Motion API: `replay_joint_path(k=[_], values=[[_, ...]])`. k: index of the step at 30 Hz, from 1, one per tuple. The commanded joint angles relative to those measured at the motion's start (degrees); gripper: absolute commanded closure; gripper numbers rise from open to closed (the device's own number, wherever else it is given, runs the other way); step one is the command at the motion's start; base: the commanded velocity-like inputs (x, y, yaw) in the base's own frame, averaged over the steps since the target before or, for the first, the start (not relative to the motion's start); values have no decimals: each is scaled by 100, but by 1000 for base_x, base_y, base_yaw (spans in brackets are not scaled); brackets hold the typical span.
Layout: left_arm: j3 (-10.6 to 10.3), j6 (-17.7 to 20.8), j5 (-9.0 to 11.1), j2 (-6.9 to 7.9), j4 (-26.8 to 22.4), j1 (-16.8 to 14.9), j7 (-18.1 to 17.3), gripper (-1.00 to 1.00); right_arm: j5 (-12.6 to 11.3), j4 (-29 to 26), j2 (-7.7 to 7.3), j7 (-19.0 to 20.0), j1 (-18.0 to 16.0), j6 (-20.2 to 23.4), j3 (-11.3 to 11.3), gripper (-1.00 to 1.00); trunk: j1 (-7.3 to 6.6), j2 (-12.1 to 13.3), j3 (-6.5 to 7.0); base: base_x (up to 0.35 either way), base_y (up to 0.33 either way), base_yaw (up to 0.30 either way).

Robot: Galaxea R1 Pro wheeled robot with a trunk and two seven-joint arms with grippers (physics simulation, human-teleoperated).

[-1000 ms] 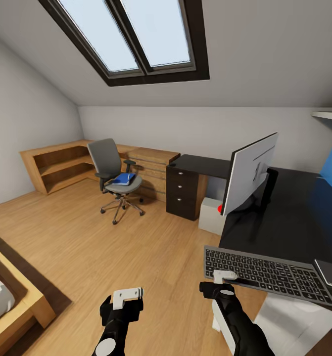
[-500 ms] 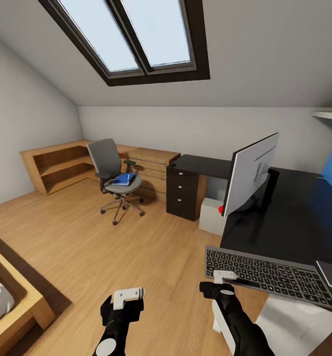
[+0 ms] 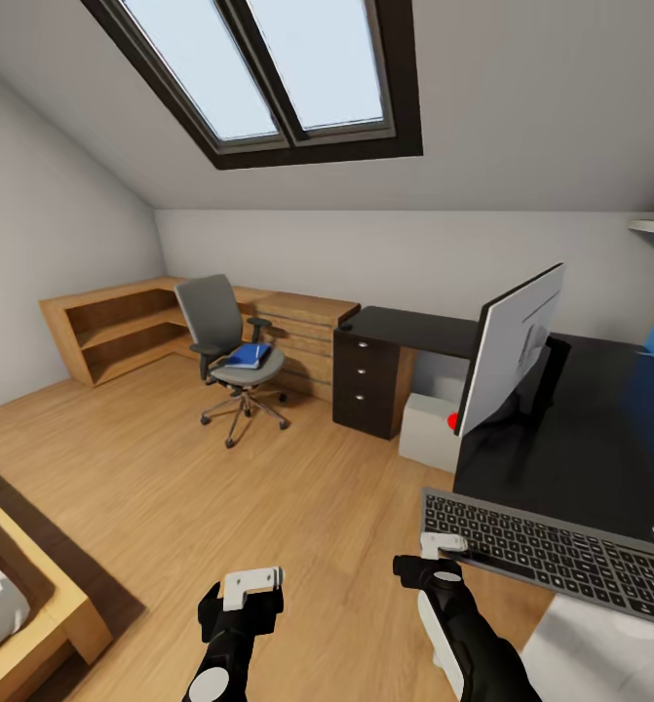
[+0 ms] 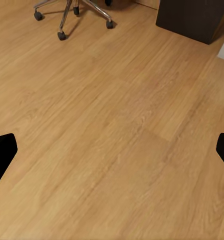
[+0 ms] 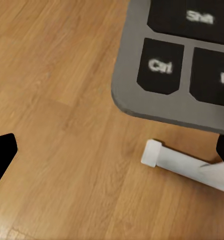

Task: In the bedroom, organize the workspace by keeping the computer under the desk, ensuring the monitor is on the desk, placing the keyboard on the desk next to the monitor, placing the mouse on the desk next to the keyboard, moving the folder from the swivel chair onto the desk next to the mouse, stacking the notebook on top of the folder with the pen on top of the notebook, and positioning the swivel chair next to the desk.

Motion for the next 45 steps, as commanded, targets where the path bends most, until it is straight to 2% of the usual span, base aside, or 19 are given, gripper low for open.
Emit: replay_joint_path(k=[1,45], values=[[-7,17,40,1,-8,-3,42,-100,-37,-8,-2,-45,-3,27,15,-100,1,-3,-5,91,16,0],[-16,23,39,-8,9,-3,41,-100,-35,-17,-2,-49,-3,26,15,-100,1,-3,-5,95,7,0]])
